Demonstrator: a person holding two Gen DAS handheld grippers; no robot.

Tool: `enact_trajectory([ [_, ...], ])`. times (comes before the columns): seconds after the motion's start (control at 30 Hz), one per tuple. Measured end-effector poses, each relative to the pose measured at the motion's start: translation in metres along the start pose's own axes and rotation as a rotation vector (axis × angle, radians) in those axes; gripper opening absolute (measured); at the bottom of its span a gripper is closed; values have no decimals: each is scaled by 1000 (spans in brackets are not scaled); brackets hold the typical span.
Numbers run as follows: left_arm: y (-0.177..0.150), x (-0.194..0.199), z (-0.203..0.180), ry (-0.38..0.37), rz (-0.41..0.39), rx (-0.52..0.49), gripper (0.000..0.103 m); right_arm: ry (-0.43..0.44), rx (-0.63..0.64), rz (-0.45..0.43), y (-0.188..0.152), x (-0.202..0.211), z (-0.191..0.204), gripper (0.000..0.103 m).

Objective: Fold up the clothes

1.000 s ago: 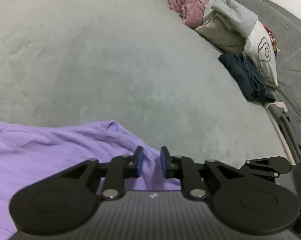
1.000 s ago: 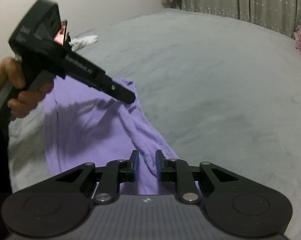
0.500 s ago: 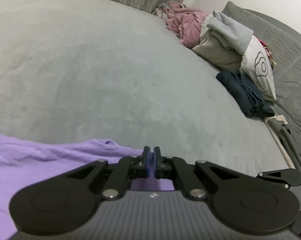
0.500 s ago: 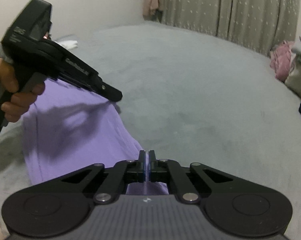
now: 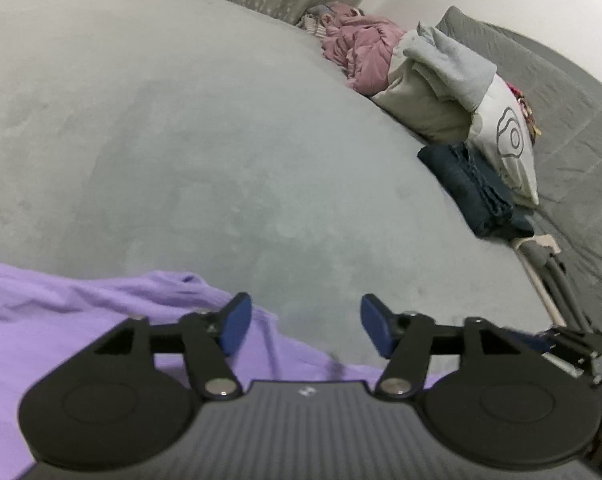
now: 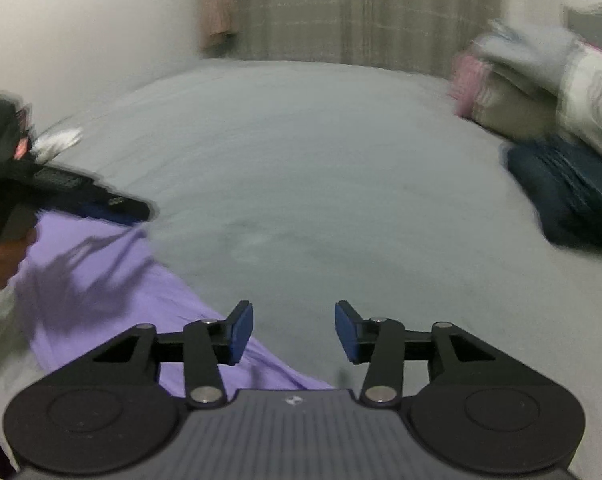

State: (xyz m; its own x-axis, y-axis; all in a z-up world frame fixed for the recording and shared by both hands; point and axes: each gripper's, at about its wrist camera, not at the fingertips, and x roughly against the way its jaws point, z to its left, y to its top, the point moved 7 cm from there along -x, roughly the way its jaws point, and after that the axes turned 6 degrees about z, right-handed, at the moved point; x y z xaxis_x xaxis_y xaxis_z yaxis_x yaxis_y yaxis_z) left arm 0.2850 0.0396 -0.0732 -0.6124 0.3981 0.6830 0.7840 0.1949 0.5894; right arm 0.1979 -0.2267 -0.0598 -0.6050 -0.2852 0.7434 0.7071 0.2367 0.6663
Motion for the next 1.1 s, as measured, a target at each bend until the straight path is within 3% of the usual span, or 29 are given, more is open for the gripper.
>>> enact_trajectory([
  [0.07,-7,3,-8,11,11,-65,67,-31,-99,16,-14,11,-26,52],
  [0.23,-51,8,-59,40,39,-379,67,-89,-280,59,-44,34,-81,53],
  [0.33,-78,6,-98,-24,50,-484,69,-87,-347,61,-63,49,-109,53],
  [0.43,-97,2,-124,-68,62,-529,69,-74,-336,55,-76,57,-118,53],
  [0.57,-115,-10,-146,-82,90,-543,69,-89,-211,49,-91,51,-112,53],
  [0.7,-125,-22,-155,-85,105,-475,69,-161,-114,76,-95,33,-117,52],
  [0.87,-134,-25,-166,-99,89,-386,69,-106,-120,50,-93,26,-125,50],
  [0.97,-140,-25,-175,-114,81,-362,69,-104,-79,61,-88,16,-124,30],
  [1.0,-142,-27,-178,-118,84,-354,69,-98,-96,57,-85,17,-125,7],
  [1.1,-144,-28,-180,-110,77,-335,69,-86,-158,28,-81,28,-127,2],
])
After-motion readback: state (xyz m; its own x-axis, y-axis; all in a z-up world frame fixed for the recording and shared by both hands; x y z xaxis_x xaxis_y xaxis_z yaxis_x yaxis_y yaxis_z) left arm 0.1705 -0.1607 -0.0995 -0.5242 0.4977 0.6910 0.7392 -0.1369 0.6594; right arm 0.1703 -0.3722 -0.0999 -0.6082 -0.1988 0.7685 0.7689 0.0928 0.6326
